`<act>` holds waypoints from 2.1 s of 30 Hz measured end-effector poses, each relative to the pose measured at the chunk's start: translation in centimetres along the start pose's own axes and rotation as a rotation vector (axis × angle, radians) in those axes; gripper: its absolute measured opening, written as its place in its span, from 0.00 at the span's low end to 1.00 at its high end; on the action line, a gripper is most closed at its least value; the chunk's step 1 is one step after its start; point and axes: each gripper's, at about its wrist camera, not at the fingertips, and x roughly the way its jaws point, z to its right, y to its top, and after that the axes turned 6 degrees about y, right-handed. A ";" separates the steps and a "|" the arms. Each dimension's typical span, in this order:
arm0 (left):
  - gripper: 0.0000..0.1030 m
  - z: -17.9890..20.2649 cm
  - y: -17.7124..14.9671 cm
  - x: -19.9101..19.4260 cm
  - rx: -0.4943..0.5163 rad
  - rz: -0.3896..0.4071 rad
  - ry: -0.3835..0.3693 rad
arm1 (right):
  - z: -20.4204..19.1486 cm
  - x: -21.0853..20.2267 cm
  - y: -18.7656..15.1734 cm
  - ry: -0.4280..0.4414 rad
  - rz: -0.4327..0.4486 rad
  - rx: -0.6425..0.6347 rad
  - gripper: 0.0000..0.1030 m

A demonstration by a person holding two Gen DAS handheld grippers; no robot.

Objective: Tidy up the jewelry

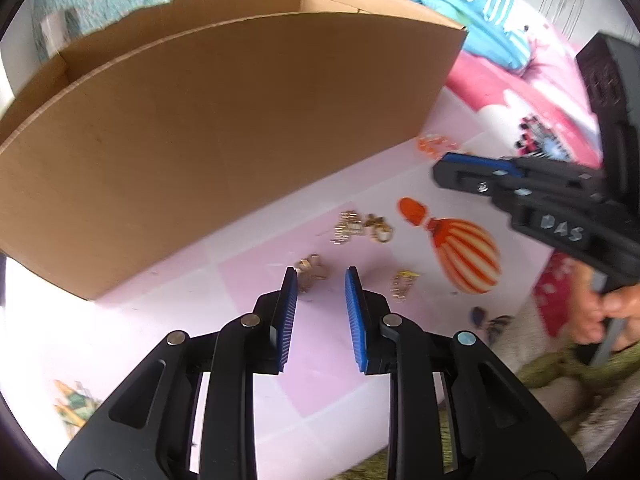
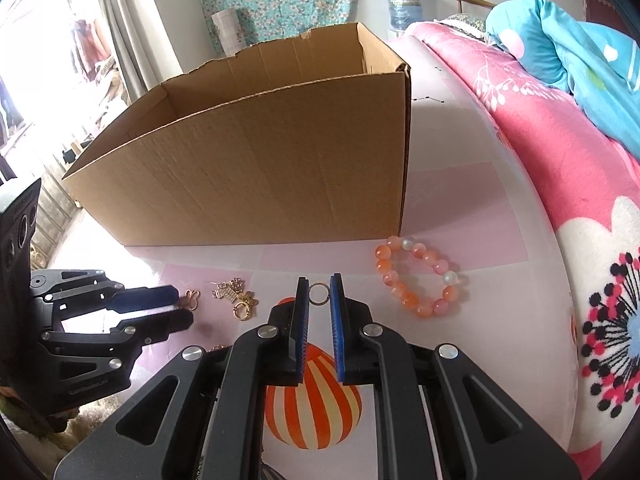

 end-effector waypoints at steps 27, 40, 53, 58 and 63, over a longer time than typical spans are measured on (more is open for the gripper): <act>0.24 0.9 0.9 0.4 0.233 0.030 0.027 | 0.7 1.0 0.2 0.019 -0.011 0.019 0.10; 0.15 1.6 1.4 0.9 0.198 -0.015 0.039 | 0.7 1.1 0.3 0.022 -0.012 0.020 0.10; 0.23 1.8 0.9 0.5 0.221 -0.022 0.035 | 0.8 1.2 0.1 0.025 -0.014 0.024 0.11; 0.23 2.2 0.8 0.7 0.239 -0.021 0.060 | 0.9 1.1 0.1 0.023 -0.013 0.029 0.11; 0.16 2.3 0.8 0.7 0.243 -0.018 0.073 | 0.7 1.1 0.1 0.026 -0.012 0.027 0.10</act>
